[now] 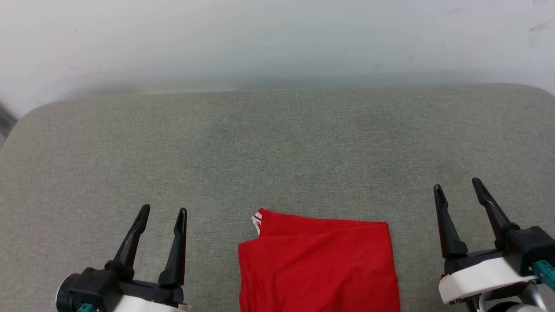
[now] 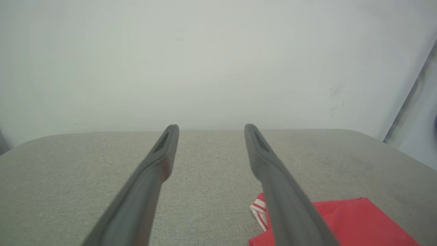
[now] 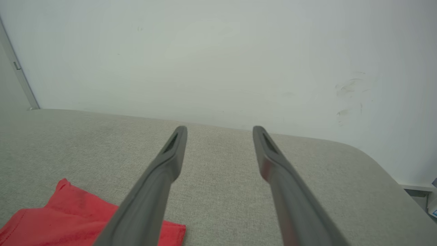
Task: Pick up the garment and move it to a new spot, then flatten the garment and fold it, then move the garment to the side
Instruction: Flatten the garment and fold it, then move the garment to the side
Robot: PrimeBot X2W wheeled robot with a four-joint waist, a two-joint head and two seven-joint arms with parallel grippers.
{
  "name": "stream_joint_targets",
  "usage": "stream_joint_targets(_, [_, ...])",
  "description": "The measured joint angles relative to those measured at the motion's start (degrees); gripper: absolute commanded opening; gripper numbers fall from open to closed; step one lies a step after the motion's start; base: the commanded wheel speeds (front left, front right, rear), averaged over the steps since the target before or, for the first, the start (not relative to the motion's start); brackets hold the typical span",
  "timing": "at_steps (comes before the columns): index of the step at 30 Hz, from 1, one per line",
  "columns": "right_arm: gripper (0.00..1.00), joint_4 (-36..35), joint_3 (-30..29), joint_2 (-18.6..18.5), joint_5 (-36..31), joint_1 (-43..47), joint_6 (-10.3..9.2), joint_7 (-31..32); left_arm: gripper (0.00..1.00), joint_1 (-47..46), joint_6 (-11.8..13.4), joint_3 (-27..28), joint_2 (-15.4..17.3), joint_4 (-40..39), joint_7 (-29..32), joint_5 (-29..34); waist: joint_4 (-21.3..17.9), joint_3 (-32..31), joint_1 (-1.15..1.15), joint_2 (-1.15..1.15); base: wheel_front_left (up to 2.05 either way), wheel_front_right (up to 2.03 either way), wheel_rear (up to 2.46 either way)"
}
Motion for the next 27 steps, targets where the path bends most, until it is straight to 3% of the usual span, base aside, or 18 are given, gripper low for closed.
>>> stream_joint_targets(6, [1.0, -1.3, -0.3, 0.3, -0.6, 0.1, 0.0, 1.3, 1.0, 0.4, 0.0, 0.0, 0.3, -0.2, 0.0, 0.0, 0.2, 0.2, 0.0, 0.0, 0.0, 0.0, 0.0])
stream_joint_targets(9, [1.0, -2.6, 0.7, 0.3, 1.2, 0.4, 0.0, 5.6, 1.0, 0.4, 0.0, -0.3, 0.3, -0.2, 0.0, 0.3, 0.4, 0.4, 0.0, 0.0, 0.0, 0.0, 0.0])
stream_joint_targets(12, [1.0, -4.1, 3.1, -0.8, 3.4, 0.9, 0.0, 14.2, 1.0, 0.2, 0.0, -0.8, 0.3, -0.5, 0.0, 1.0, 0.7, 0.8, 0.0, 0.0, 0.0, 0.0, 0.0])
stream_joint_targets(16, [1.0, -6.2, 7.2, -4.3, 7.8, 2.8, 0.0, 30.9, 1.0, -0.1, 0.0, -1.0, 0.2, -0.3, 0.0, 1.0, 1.2, 1.5, 0.0, 0.0, 0.0, 0.0, 0.0])
stream_joint_targets(21, [1.0, -9.1, 6.5, -5.2, 11.8, 4.8, -0.01, 48.4, 1.0, -1.0, 0.0, -2.3, 0.6, 0.7, 0.0, 0.8, 2.2, 2.9, 0.0, 0.0, 0.0, 0.0, 0.0])
stream_joint_targets(24, [1.0, -8.3, 5.1, -5.5, 9.4, 3.7, -0.01, 55.0, 1.0, -2.9, 0.0, -3.6, 0.6, 0.7, 0.0, 0.3, 4.0, 4.9, 0.0, 0.0, 0.0, 0.0, 0.0])
stream_joint_targets(27, [1.0, -5.7, 4.5, -3.9, 9.2, 2.3, -0.01, 56.9, 1.0, -4.1, 0.0, -4.5, 0.7, 0.7, 0.0, -0.2, 5.4, 6.1, 0.0, 0.0, 0.0, 0.0, 0.0])
